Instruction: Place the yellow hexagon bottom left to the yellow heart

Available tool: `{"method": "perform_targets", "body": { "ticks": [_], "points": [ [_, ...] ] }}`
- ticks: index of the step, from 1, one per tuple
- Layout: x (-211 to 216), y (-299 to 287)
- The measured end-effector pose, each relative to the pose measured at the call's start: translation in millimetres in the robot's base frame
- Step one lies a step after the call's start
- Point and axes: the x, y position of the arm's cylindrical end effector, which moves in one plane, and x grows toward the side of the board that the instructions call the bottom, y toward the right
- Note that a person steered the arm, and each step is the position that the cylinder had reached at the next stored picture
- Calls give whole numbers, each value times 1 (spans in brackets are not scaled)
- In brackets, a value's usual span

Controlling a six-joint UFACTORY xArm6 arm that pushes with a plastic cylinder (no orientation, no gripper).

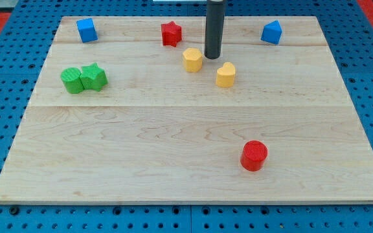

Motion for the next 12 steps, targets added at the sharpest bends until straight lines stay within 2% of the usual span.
{"method": "perform_targets", "body": {
  "ticks": [2, 3, 5, 6, 7, 8, 9, 10, 11, 12],
  "points": [
    [-16, -21],
    [47, -57],
    [64, 57],
    [62, 66],
    [49, 34],
    [36, -50],
    [44, -142],
    [27, -208],
    [31, -219],
    [30, -265]
  ]
}}
